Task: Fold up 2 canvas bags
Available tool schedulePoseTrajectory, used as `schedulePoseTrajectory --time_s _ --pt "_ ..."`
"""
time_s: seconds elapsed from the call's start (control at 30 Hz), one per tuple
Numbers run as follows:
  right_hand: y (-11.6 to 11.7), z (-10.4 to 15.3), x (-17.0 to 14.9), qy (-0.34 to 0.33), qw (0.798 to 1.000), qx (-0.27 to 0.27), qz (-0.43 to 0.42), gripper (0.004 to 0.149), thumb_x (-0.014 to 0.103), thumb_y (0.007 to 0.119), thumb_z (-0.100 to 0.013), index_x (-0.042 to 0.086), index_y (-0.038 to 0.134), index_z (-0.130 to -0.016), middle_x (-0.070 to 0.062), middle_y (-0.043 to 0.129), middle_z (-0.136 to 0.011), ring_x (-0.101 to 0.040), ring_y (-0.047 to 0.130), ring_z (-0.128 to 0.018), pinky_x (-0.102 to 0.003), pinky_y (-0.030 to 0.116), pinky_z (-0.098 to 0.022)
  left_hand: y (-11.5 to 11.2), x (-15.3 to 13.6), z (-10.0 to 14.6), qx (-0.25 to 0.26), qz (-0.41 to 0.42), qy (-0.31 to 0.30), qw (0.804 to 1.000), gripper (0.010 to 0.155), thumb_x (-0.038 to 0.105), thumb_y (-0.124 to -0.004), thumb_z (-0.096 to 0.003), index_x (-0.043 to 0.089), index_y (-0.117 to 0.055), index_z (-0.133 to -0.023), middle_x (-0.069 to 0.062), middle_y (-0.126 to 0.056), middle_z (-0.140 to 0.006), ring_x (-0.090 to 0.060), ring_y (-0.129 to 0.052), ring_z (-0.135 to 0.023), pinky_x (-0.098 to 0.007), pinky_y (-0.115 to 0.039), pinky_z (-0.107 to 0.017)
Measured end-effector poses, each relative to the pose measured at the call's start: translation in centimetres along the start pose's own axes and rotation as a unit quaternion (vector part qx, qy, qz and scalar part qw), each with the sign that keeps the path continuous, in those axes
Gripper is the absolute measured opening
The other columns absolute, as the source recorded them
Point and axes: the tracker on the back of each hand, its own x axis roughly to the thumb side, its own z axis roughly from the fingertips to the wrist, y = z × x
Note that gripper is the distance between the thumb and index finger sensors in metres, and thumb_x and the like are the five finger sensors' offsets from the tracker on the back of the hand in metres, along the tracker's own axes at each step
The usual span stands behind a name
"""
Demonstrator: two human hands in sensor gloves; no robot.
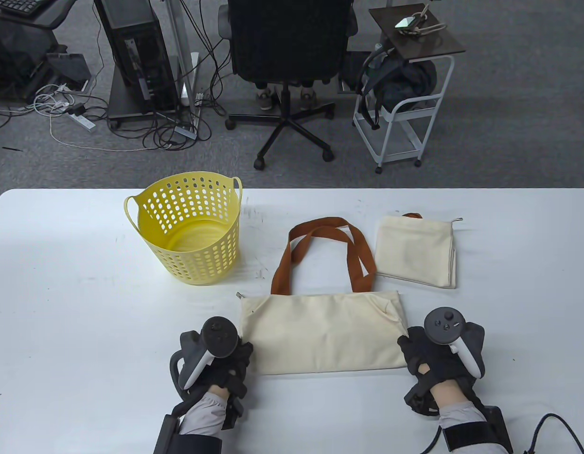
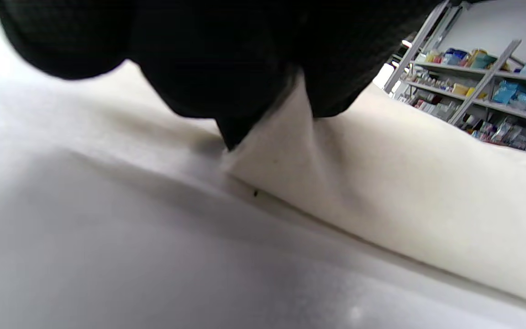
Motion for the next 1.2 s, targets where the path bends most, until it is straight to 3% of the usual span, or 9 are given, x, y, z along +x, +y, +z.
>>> schedulePoseTrajectory --time_s 0.27,0.4,0.5,0.57,0.63,0.77,0.93,1.07,1.2 --pt "0.4 -0.1 0.8 0.016 0.998 -0.012 0.058 0.046 0.033 0.086 -0.048 0.000 0.084 -0.079 -0.012 0.098 -0.044 -0.032 0.087 -0.057 -0.062 0.055 -0.064 -0.7 1.9 0.1 0.008 -0.106 -0.013 0.994 0.047 0.035 -0.097 -0.0520 -0.009 -0.099 -0.071 -0.007 -0.110 -0.038 -0.018 -0.097 -0.016 -0.053 -0.083 -0.031" --pt "0.7 0.1 1.3 0.012 0.991 -0.036 0.130 0.049 0.036 0.089 -0.045 0.004 0.082 -0.082 -0.013 0.096 -0.050 -0.033 0.083 -0.066 -0.063 0.051 -0.066 -1.2 3.3 0.4 0.016 -0.187 -0.024 0.982 0.050 0.035 -0.097 -0.0513 -0.008 -0.096 -0.076 -0.006 -0.109 -0.043 -0.021 -0.098 -0.025 -0.056 -0.080 -0.039" --pt "0.9 0.3 1.2 0.016 0.986 -0.042 0.161 0.062 0.040 0.089 -0.044 0.006 0.070 -0.092 -0.016 0.087 -0.067 -0.037 0.070 -0.080 -0.066 0.042 -0.068 -1.2 3.3 0.5 0.018 -0.232 -0.019 0.972 0.062 0.039 -0.096 -0.0504 -0.007 -0.087 -0.091 -0.009 -0.104 -0.061 -0.031 -0.096 -0.045 -0.064 -0.071 -0.050" --pt "1.0 0.5 1.4 0.013 0.985 -0.046 0.164 0.074 0.040 0.090 -0.044 0.007 0.056 -0.101 -0.020 0.077 -0.081 -0.041 0.057 -0.089 -0.068 0.033 -0.070 -1.3 3.1 0.5 0.017 -0.212 -0.021 0.977 0.077 0.038 -0.096 -0.0506 -0.006 -0.068 -0.107 -0.022 -0.093 -0.085 -0.043 -0.087 -0.067 -0.070 -0.061 -0.057" --pt "1.2 0.8 1.9 -0.003 0.982 -0.057 0.180 0.081 0.038 0.091 -0.045 0.009 0.043 -0.105 -0.021 0.065 -0.091 -0.042 0.043 -0.094 -0.069 0.026 -0.070 -1.4 3.1 0.4 0.005 -0.207 -0.031 0.978 0.088 0.037 -0.095 -0.0516 -0.001 -0.048 -0.116 -0.027 -0.078 -0.101 -0.049 -0.074 -0.082 -0.071 -0.056 -0.060" --pt "2.2 1.8 4.1 -0.078 0.971 -0.077 0.210 0.083 0.040 0.087 -0.046 0.012 0.038 -0.107 -0.023 0.055 -0.096 -0.042 0.033 -0.096 -0.069 0.022 -0.070 -1.6 3.1 0.3 -0.039 -0.212 -0.075 0.974 0.089 0.034 -0.090 -0.0542 0.019 -0.029 -0.117 -0.025 -0.039 -0.120 -0.054 -0.039 -0.105 -0.075 -0.041 -0.068" --pt "3.8 3.3 7.0 -0.178 0.952 -0.075 0.237 0.080 0.045 0.082 -0.046 0.022 0.040 -0.110 -0.019 0.036 -0.109 -0.044 0.022 -0.099 -0.071 0.018 -0.068 -2.2 2.9 0.2 -0.117 -0.139 -0.122 0.976 0.087 0.036 -0.089 -0.0541 0.034 -0.025 -0.114 -0.019 -0.020 -0.122 -0.049 -0.017 -0.108 -0.076 -0.028 -0.071" --pt "6.2 3.2 8.2 -0.272 0.928 0.052 0.250 0.067 0.042 0.070 -0.052 0.043 0.033 -0.107 -0.007 0.016 -0.116 -0.044 0.007 -0.101 -0.071 0.013 -0.066 -2.8 3.3 0.2 -0.164 -0.121 -0.141 0.969 0.086 0.039 -0.088 -0.0532 0.035 -0.027 -0.114 -0.022 -0.015 -0.120 -0.049 -0.015 -0.109 -0.075 -0.027 -0.071" --pt "7.2 2.0 7.3 -0.245 0.924 0.138 0.259 0.060 0.043 0.057 -0.054 0.044 0.031 -0.107 0.003 0.013 -0.117 -0.039 0.006 -0.103 -0.068 0.015 -0.070 -2.9 3.5 0.3 -0.175 -0.123 -0.149 0.965 0.085 0.041 -0.089 -0.0521 0.032 -0.033 -0.116 -0.021 -0.017 -0.121 -0.049 -0.015 -0.109 -0.075 -0.026 -0.071"
